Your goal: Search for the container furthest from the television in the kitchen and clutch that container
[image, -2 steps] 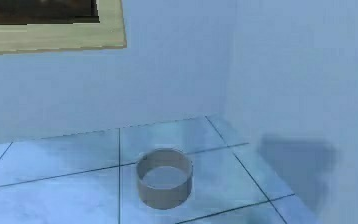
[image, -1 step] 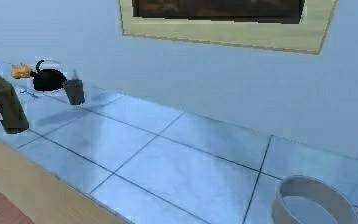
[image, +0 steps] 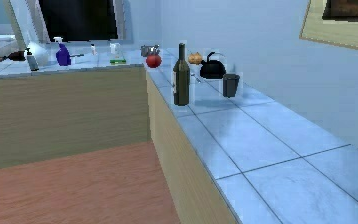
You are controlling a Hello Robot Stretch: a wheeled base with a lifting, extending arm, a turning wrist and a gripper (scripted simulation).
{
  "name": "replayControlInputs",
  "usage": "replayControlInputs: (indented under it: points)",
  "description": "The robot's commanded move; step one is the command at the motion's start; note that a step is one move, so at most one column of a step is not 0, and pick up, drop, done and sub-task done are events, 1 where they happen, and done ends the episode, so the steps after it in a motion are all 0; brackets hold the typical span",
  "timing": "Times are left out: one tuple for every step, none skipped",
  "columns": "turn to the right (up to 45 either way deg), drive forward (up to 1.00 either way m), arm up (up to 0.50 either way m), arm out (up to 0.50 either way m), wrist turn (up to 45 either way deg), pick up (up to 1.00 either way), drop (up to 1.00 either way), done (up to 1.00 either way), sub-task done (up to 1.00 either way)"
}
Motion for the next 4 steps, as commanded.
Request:
replayControlInputs:
  points:
    - [0.0,0.00,0.50,0.00,0.0,0.00,0.00,0.00,0.00]
    - [0.0,0.00,0.38,0.00,0.0,0.00,0.00,0.00,0.00]
    - [0.0,0.00,0.00,0.12,0.0,0.00,0.00,0.00,0.00]
    - [0.0,0.00,0.00,0.00,45.0,0.00,0.00,0.00,0.00]
